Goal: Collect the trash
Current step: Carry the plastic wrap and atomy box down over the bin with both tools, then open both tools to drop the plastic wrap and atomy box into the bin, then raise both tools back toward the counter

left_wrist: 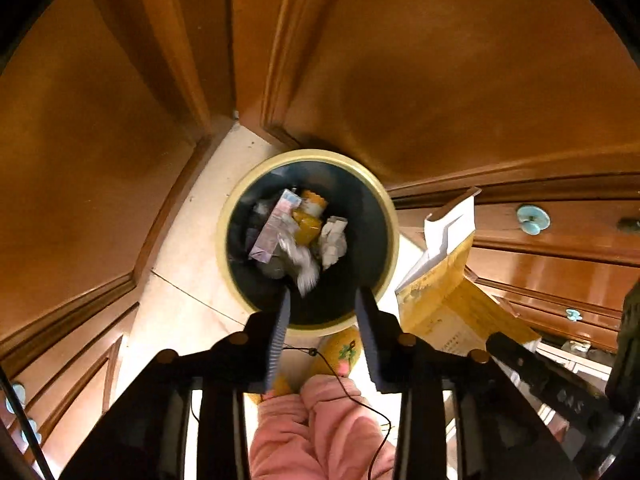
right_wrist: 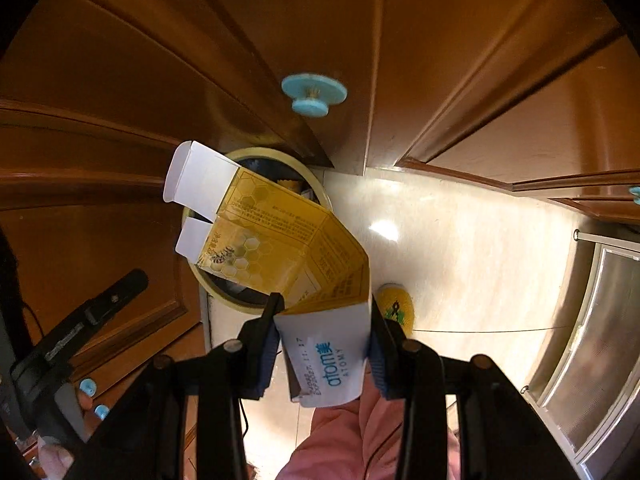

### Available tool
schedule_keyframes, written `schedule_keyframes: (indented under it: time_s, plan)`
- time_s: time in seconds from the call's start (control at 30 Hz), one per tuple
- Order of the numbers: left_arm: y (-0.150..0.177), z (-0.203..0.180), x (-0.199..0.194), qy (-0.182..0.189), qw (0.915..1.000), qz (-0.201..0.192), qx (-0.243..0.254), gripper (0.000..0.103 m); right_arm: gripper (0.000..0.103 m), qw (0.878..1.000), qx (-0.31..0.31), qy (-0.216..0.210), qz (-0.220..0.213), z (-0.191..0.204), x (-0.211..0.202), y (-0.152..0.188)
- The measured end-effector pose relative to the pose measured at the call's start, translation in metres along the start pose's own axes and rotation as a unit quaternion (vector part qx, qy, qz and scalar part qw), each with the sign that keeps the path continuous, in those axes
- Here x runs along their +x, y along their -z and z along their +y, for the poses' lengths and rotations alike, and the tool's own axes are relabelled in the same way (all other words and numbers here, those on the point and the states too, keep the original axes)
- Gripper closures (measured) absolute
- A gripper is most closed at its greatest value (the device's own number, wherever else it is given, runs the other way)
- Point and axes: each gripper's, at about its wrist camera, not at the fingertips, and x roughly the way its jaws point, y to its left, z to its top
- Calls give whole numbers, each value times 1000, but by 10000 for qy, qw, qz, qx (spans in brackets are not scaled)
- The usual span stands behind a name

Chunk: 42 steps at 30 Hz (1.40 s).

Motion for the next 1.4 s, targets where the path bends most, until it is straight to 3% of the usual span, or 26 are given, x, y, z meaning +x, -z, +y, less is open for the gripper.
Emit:
schedule_keyframes:
  time_s: [0.07, 0.3, 0.47, 0.53, 0.6, 0.77, 1.17, 1.4]
  plan:
    - [6, 4, -5, -139, 9999, -49, 86, 59, 64, 10000, -36, 45, 27, 6, 5, -2]
    - [37, 31, -21, -255, 9997, 28, -5, 58, 64, 9994, -337, 26, 106, 48, 19, -14]
    - [53, 41, -40, -323, 9993, -131, -147, 58, 63, 9989, -434, -128, 147, 67, 25, -24]
    - [54, 44, -47, -333, 9987, -286, -253, 58, 43, 9981, -578, 23, 232, 72, 31, -26]
    - [51, 48, -51, -387, 9975, -469, -358, 56, 32, 9968, -758, 211, 155, 75, 27, -21]
    - [43, 44, -68, -512, 9938, -849, -505, 55, 31, 9950, -963, 219, 172, 69, 21, -10]
    - [46, -10, -136, -531, 9896, -1323, -177, 55, 31, 9936, -1124, -104, -12, 65, -56, 26]
    - [66, -34, -195, -548, 9892, -1356, 11, 40, 31, 9920, -1245, -116, -185, 63, -117, 50]
